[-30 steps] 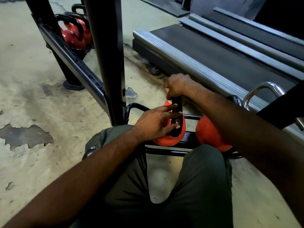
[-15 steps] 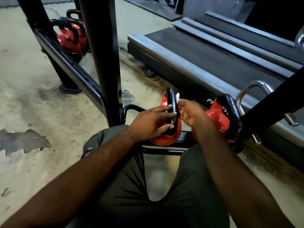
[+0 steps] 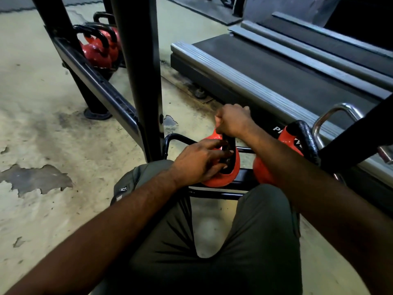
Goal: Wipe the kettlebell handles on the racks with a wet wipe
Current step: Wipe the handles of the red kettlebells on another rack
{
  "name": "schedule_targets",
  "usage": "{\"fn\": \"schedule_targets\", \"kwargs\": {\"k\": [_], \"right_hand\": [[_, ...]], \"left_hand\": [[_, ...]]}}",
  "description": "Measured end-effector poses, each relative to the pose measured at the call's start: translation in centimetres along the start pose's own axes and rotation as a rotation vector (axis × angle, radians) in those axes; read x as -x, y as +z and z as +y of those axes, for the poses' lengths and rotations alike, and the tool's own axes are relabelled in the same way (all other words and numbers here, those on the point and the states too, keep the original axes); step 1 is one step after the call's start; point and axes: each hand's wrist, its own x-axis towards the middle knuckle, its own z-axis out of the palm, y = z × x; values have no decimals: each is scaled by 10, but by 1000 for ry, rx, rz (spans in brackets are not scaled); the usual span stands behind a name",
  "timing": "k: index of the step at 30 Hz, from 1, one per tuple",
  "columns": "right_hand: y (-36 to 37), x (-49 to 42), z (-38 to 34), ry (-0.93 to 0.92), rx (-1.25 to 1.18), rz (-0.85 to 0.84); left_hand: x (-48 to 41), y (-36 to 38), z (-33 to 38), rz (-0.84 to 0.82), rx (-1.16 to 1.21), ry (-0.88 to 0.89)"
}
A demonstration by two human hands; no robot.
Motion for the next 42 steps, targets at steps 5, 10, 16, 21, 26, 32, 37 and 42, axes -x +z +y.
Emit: {"fn": "schedule_targets", "kwargs": {"k": [5, 10, 16, 21, 26, 32, 37, 42], "right_hand": [[31, 40, 36, -11, -814, 175], [63, 35, 41, 475, -1739, -37], [70, 75, 28, 657, -1901, -24], [50, 62, 11, 388, -1258, 342], [43, 39, -16, 186, -183, 316], [58, 82, -1, 137, -440, 511], [73, 61, 27, 456, -1518, 259], [79, 43, 35, 563, -1949, -134]], "left_hand": [[7, -1, -13, 89, 155, -130], [-23, 13, -37, 241, 386, -296], [-76, 18, -61, 165, 528, -442], [-119, -6, -76, -96, 717, -470], [-130, -8, -85, -210, 704, -469], [-136, -9, -94, -232, 726, -449], [-137, -2, -97, -202, 720, -435], [-130, 5, -96, -185, 736, -442]]}}
